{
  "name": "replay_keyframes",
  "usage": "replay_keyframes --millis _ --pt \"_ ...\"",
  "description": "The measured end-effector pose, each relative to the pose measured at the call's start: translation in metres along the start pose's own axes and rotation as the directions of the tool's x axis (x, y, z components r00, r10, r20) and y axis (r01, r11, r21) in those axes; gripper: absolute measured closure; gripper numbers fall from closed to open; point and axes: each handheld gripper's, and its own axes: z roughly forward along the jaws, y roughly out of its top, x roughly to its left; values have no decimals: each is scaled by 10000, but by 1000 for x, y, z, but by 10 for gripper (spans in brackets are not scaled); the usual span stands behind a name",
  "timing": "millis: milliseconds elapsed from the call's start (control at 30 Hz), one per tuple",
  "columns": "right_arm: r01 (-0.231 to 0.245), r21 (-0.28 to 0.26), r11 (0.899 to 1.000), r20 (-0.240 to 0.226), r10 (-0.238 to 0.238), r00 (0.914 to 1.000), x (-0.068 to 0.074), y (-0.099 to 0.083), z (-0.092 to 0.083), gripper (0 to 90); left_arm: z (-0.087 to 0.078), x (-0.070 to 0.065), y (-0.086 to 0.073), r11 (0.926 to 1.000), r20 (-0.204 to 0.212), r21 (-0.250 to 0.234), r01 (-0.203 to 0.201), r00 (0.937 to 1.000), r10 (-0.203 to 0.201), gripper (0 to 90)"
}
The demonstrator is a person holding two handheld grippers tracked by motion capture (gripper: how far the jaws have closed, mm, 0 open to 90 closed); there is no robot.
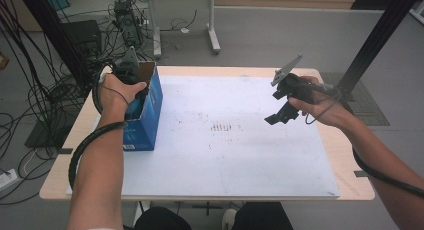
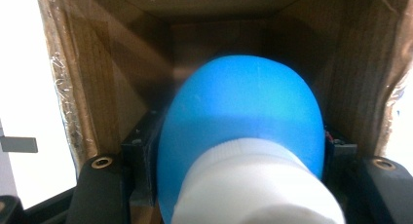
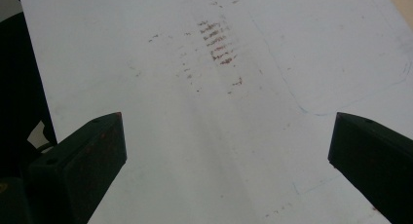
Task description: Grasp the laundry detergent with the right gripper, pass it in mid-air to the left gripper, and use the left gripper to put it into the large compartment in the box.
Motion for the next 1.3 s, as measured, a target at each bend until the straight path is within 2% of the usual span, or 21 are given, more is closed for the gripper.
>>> replay_keyframes --millis 1300 --pt "106 0 9999 83 -106 9999 0 4 -6 3 0 -1 0 10000 -27 -29 -27 10000 27 360"
